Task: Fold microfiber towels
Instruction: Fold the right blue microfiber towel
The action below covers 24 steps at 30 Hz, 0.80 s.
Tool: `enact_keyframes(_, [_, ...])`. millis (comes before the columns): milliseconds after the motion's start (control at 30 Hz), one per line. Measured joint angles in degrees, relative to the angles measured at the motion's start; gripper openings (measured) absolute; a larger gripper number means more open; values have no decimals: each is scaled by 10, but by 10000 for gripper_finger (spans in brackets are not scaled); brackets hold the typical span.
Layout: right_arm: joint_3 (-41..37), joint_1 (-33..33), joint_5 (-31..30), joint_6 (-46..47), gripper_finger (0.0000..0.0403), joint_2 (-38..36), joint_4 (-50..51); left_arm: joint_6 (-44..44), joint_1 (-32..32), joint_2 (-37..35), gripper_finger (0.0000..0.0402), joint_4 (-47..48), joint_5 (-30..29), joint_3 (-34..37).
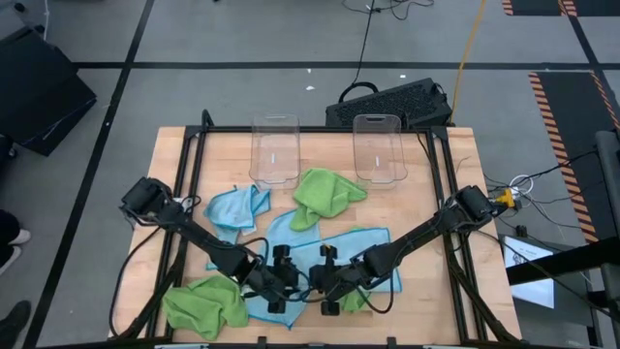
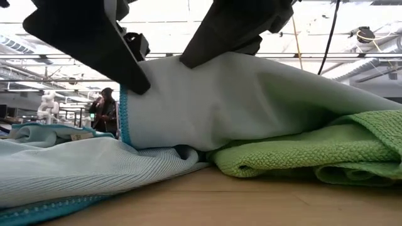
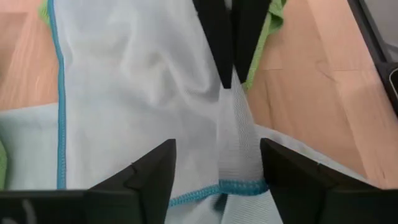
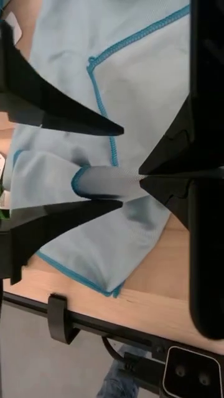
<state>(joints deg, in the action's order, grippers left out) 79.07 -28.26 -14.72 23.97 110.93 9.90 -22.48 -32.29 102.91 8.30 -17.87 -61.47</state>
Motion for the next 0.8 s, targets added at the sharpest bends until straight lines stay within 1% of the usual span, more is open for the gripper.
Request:
enact_keyframes(167, [0, -3, 0, 7, 0, 0, 3, -2, -1, -1, 194, 1, 1, 0])
enact_keyframes(433, [0, -3, 0, 5, 0, 0, 3, -5, -3, 4, 128, 23, 22, 0])
enact_keyframes(533, [0, -3, 0, 5, 0, 0, 3, -4, -2, 4, 90, 22, 32, 0])
enact_keyframes(667, [0, -4, 0, 7, 0, 0, 3, -4, -2, 4, 21, 21, 48, 0])
enact_keyframes(700, [0, -5, 0, 7, 0, 0, 3, -5, -2, 4, 12, 21, 53, 0])
enact_keyframes(800, [0, -8, 0, 7, 0, 0, 3, -16, -2, 4, 11, 21, 52, 0])
